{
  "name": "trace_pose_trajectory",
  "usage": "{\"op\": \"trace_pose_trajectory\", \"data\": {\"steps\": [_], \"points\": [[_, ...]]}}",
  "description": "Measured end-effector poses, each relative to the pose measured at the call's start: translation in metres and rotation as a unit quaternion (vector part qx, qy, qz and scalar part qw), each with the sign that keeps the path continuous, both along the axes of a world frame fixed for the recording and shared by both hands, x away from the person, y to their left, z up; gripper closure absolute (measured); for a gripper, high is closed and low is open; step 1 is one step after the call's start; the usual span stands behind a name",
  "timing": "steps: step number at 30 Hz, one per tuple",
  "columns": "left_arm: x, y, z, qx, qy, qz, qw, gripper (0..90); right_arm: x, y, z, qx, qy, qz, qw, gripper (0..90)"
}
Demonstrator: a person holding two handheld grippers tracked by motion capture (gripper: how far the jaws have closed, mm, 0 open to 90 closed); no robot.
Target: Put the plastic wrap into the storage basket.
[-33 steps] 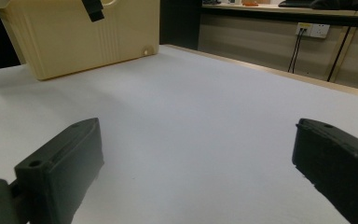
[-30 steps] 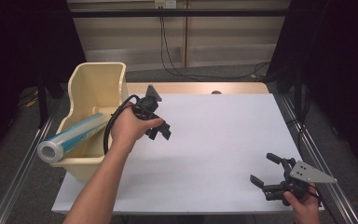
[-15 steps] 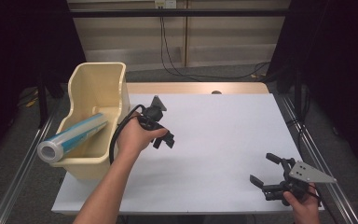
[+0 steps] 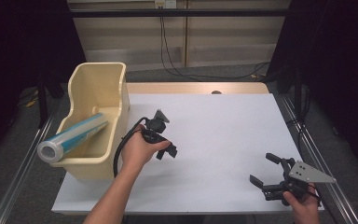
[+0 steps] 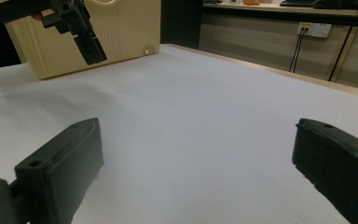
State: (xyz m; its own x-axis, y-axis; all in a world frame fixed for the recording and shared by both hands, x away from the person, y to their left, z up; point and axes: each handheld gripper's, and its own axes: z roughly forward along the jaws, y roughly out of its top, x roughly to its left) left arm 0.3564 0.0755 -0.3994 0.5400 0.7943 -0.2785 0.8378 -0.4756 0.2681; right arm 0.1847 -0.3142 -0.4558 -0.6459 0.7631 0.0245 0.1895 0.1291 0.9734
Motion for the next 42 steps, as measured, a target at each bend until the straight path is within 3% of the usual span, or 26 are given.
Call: {"op": "trace_pose_trajectory", "data": {"steps": [8,14,15,16,21,25,29,31,35,37,42], "points": [[-0.01,0.005,-0.016,-0.028,-0.016,0.005,0.9995,20.6,0.0,0.001,0.0,0.0,0.001,0.0,1.0,1.6],[-0.017,0.009,-0.024,-0.049,-0.046,0.007,0.9977,20.3,0.001,0.001,0.0,0.0,0.001,0.001,1.0,1.5],[-0.02,0.011,-0.025,-0.061,-0.065,0.004,0.996,20.3,0.0,0.001,0.0,0.0,0.001,0.001,1.0,1.5],[-0.02,0.011,-0.025,-0.061,-0.065,0.004,0.996,20.3,0.0,0.001,0.0,0.0,0.001,0.001,1.0,1.5],[-0.03,0.014,-0.032,-0.089,-0.109,0.0,0.9901,19.3,0.001,0.002,-0.001,-0.002,0.002,0.0,1.0,1.5],[-0.038,0.015,-0.038,-0.11,-0.144,-0.001,0.9834,18.2,0.0,0.002,-0.001,-0.003,0.003,0.002,1.0,1.5],[-0.046,0.018,-0.041,-0.114,-0.19,-0.007,0.975,15.9,0.001,0.002,-0.001,-0.003,0.003,0.001,1.0,1.5],[-0.05,0.02,-0.043,-0.123,-0.213,-0.003,0.9694,15.7,0.001,0.002,-0.001,-0.003,0.003,0.001,1.0,1.5],[-0.056,0.027,-0.043,-0.147,-0.257,0.0,0.9551,15.0,0.001,0.002,-0.001,-0.004,0.004,0.001,1.0,1.5],[-0.059,0.029,-0.042,-0.151,-0.275,-0.001,0.9496,14.6,0.001,0.002,-0.001,-0.004,0.003,0.0,1.0,1.5],[-0.062,0.031,-0.042,-0.16,-0.291,0.001,0.9434,12.7,0.002,0.002,-0.001,-0.005,0.004,0.0,1.0,1.5]]}}
